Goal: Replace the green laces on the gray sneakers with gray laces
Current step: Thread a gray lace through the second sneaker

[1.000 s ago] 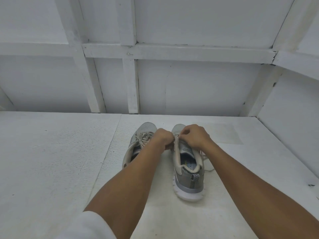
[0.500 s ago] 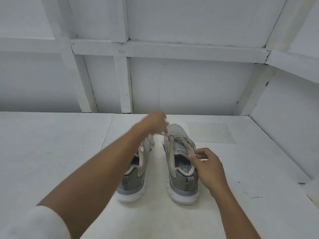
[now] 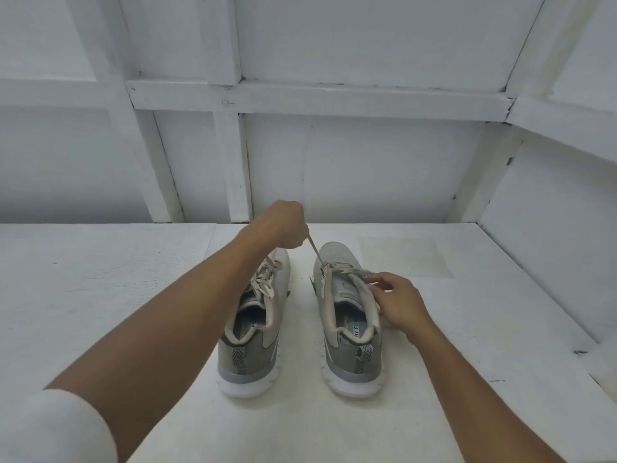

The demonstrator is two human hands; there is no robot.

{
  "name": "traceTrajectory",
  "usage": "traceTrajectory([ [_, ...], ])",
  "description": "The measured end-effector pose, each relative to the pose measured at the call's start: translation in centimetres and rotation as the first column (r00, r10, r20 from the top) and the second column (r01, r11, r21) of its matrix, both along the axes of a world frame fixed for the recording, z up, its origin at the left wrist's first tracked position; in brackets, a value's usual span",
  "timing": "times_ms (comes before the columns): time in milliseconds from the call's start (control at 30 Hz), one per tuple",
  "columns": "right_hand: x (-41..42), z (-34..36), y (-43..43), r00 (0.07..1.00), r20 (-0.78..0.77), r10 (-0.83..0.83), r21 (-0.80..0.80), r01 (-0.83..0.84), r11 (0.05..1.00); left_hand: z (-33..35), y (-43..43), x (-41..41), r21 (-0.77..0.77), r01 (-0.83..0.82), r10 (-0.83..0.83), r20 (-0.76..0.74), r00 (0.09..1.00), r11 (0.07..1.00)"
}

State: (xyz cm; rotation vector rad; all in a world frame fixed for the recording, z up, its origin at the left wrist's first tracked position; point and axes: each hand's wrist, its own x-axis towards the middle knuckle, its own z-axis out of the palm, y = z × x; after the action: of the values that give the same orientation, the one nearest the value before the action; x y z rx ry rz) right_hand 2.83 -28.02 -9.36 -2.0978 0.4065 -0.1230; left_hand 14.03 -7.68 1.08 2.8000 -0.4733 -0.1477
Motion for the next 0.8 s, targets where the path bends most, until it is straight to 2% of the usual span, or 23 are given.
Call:
traceTrajectory([
  [233,1.2,0.8,0.0,1.0,-0.006,-0.015,-0.055,0.015,0.998,1.9,2.2,0.8,-0.138,-0.123,0.137,0.101,0.985,0.983],
  [333,1.1,1.7,0.4,1.0,0.005,-0.023,-0.015,0.023,1.0,2.8,3.3,1.5,-0.217,-0.198,0.233,0.152,0.961,0.956],
  [433,1.0,2.9,1.2,0.998,-0.055,0.039,0.035,-0.037,0.999,3.0,3.7,1.7,-0.251,-0.227,0.277,0.182,0.944,0.941],
  [567,0.5,3.9,1.8,0.991,-0.132,0.011,-0.082,-0.022,0.996,2.0,2.7,1.2,-0.312,-0.218,0.281,0.17,0.945,0.925],
  [633,0.4,3.7,1.9,0.991,-0.137,0.002,-0.125,-0.019,0.992,0.7,1.6,0.2,-0.23,-0.122,0.154,0.124,0.98,0.966],
  [700,0.4,3.5,2.1,0.993,-0.121,0.003,-0.128,-0.018,0.992,-1.2,0.1,-1.2,-0.008,0.014,-0.014,0.041,0.999,1.0],
  [800,0.4,3.2,2.1,0.996,-0.093,0.005,-0.12,-0.016,0.993,-4.0,-1.8,-3.1,0.293,0.161,-0.157,-0.036,0.987,0.943],
])
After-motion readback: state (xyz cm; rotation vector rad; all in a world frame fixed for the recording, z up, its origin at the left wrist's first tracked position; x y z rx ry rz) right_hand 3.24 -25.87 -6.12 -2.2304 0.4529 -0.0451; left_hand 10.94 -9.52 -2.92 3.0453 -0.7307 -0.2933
